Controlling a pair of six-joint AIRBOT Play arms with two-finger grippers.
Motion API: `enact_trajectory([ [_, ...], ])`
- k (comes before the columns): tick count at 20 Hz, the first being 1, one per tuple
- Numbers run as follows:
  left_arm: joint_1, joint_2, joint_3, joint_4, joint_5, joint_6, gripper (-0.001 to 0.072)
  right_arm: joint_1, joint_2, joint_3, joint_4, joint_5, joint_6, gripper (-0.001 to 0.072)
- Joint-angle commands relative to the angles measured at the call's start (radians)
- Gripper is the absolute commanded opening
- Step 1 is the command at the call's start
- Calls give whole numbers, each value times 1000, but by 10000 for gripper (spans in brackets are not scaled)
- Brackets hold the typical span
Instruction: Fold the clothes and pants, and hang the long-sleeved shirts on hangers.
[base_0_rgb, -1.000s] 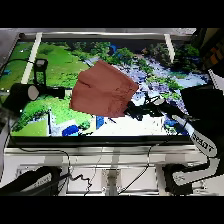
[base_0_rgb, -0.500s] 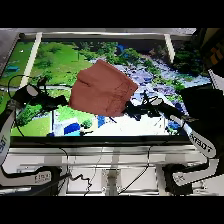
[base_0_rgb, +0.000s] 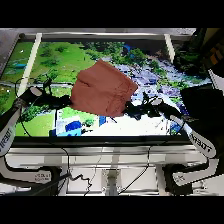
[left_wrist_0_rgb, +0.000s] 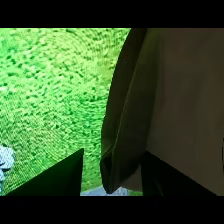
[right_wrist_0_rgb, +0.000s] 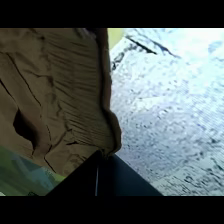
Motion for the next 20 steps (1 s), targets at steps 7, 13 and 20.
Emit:
enact_trajectory([
  [7, -1, 68, 11, 31, 5, 121, 6, -49, 90, 50, -136, 55, -80, 24],
  [13, 12, 401, 71, 31, 5, 349, 6, -129, 300, 227, -303, 255, -170, 25],
  [20, 13, 970, 95, 58, 127, 394, 6, -115, 631, 419, -247, 360, -117, 24],
])
